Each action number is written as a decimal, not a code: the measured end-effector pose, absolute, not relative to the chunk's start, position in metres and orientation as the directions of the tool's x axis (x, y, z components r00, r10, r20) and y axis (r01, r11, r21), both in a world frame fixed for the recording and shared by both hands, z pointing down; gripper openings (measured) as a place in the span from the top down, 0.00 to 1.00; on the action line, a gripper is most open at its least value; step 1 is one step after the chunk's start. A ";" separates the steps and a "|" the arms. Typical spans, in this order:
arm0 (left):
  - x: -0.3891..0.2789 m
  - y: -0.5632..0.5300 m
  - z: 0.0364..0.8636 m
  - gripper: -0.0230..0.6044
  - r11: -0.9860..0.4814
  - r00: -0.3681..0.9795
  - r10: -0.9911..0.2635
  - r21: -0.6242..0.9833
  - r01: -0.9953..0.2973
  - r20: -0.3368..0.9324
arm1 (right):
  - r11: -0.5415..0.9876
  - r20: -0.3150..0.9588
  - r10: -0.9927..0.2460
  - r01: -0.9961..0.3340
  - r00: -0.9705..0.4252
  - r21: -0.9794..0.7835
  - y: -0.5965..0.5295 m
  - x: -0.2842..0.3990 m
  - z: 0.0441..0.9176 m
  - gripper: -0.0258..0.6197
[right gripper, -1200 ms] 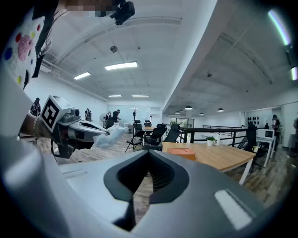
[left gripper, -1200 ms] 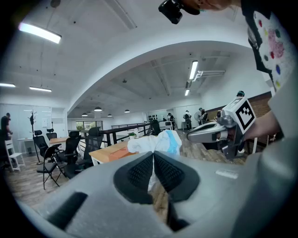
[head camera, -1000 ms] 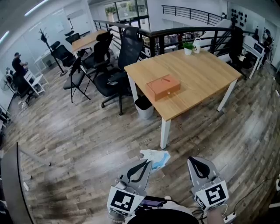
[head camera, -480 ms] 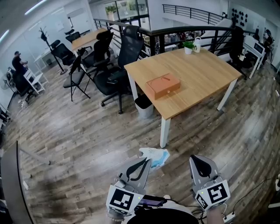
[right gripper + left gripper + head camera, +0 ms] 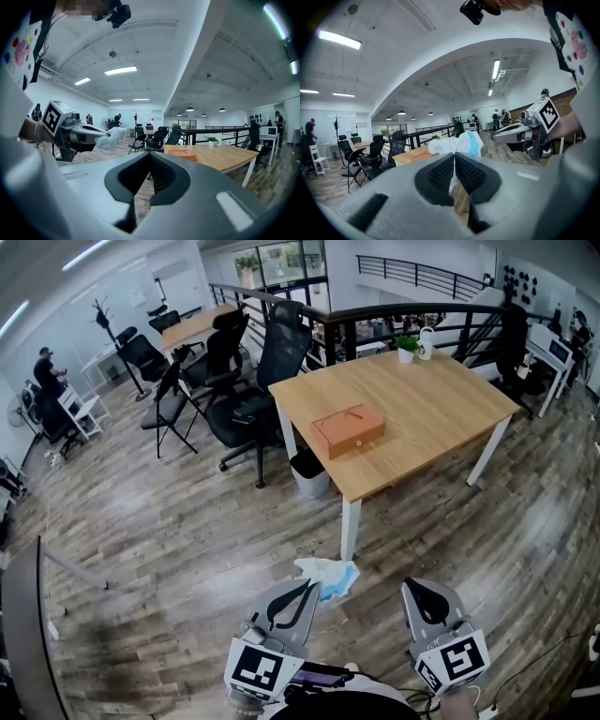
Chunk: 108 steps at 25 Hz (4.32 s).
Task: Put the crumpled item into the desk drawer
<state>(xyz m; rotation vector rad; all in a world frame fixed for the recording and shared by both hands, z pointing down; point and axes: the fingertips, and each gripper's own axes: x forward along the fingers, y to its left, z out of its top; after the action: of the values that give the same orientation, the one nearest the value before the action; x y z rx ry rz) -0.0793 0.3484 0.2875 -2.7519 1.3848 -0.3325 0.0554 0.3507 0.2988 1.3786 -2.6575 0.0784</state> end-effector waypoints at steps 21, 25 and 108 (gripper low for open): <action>-0.043 0.319 0.290 0.95 -0.575 0.560 -0.818 -0.176 -0.799 0.131 | 0.570 0.112 -0.818 -0.822 -0.565 0.016 0.326 0.096 0.303 0.95; -0.035 0.288 0.299 0.95 -0.603 0.586 -0.797 -0.166 -0.780 0.143 | 0.535 0.124 -0.839 -0.845 -0.530 0.009 0.300 0.105 0.313 0.95; -0.075 -0.133 0.334 0.95 -0.560 0.549 -0.817 -0.016 -0.828 0.176 | 0.611 0.317 -0.743 -0.791 -0.589 -0.037 -0.123 0.052 0.373 0.95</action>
<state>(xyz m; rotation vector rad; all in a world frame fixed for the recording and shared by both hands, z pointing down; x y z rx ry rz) -0.0754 -0.1327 0.3341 -2.8251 1.5023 -0.2633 0.0515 -0.1231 0.3734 1.2517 -2.5684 0.2518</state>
